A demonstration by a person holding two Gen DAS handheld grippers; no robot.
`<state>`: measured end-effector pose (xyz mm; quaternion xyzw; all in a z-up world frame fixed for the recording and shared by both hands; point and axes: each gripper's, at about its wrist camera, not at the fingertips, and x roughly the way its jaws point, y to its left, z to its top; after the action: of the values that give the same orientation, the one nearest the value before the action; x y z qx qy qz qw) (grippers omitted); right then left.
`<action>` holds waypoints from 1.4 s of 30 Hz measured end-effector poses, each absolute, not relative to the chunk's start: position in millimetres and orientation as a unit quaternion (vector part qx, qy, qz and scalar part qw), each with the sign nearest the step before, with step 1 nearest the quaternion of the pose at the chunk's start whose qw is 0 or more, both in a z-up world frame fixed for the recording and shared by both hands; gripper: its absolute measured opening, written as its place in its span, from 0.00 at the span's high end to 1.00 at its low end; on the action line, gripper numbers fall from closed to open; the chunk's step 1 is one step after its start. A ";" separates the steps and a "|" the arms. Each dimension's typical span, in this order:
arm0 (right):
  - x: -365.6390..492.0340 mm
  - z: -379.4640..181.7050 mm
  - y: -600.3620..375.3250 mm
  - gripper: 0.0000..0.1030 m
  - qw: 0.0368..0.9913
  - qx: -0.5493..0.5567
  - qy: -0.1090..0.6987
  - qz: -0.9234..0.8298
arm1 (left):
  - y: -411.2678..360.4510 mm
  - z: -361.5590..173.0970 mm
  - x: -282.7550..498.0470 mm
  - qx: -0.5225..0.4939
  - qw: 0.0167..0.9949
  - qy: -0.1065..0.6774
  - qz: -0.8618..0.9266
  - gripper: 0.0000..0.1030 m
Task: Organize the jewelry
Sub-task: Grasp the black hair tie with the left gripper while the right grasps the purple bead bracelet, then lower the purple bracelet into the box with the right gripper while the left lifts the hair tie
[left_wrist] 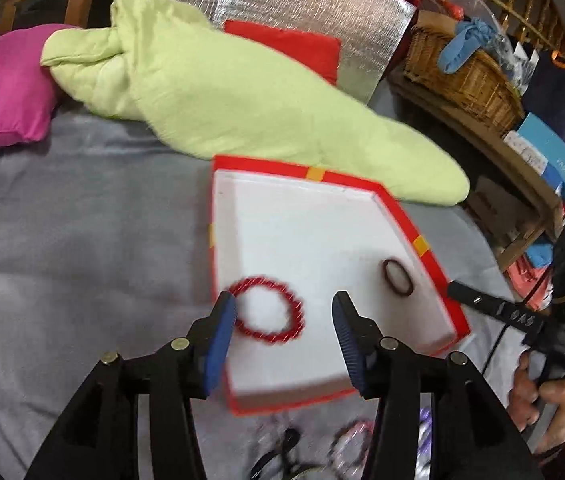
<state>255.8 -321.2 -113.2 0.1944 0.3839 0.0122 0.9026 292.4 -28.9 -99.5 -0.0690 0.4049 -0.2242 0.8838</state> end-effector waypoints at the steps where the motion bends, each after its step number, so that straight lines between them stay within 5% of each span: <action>1: 252.4 -113.0 -322.4 0.90 0.901 0.198 0.386 0.016 | -26.2 -100.3 289.2 -0.066 0.883 0.408 -0.222 0.50; 7: 231.5 -108.2 -322.6 0.88 0.894 0.203 0.397 0.045 | -18.4 -101.0 260.7 -0.041 0.879 0.418 -0.224 0.50; 12: 220.4 -111.3 -306.4 0.62 0.881 0.182 0.427 0.093 | -20.4 -104.9 247.6 -0.029 0.872 0.431 -0.229 0.45; 25: 220.6 -159.2 -266.3 0.61 0.814 0.121 0.545 0.161 | -30.4 -133.9 247.7 -0.004 0.838 0.495 -0.230 0.44; 27: 219.7 -157.9 -263.8 0.65 0.817 0.113 0.541 0.164 | -29.5 -139.0 250.5 -0.011 0.833 0.505 -0.227 0.44; 28: 219.6 -157.7 -262.0 0.77 0.817 0.107 0.542 0.167 | -29.0 -140.7 251.5 -0.015 0.830 0.508 -0.228 0.44; 30: 218.1 -160.8 -257.0 0.88 0.818 0.084 0.546 0.161 | -29.6 -143.0 252.7 -0.017 0.828 0.511 -0.231 0.50; 32: 215.6 -158.0 -254.1 0.90 0.826 0.068 0.537 0.159 | -32.9 -143.1 251.5 -0.006 0.829 0.508 -0.235 0.78; 33: 215.2 -156.1 -253.6 0.90 0.828 0.068 0.533 0.159 | -33.4 -142.4 251.0 -0.003 0.830 0.506 -0.236 0.81; 42: 208.5 -126.1 -264.5 0.90 0.850 0.125 0.474 0.194 | -21.8 -116.5 245.8 -0.030 0.849 0.462 -0.256 0.90</action>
<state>208.5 -264.5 -126.1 0.1250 0.4735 0.1938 0.8501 245.8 -21.8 -116.5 -0.0300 0.4619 -0.2560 0.8487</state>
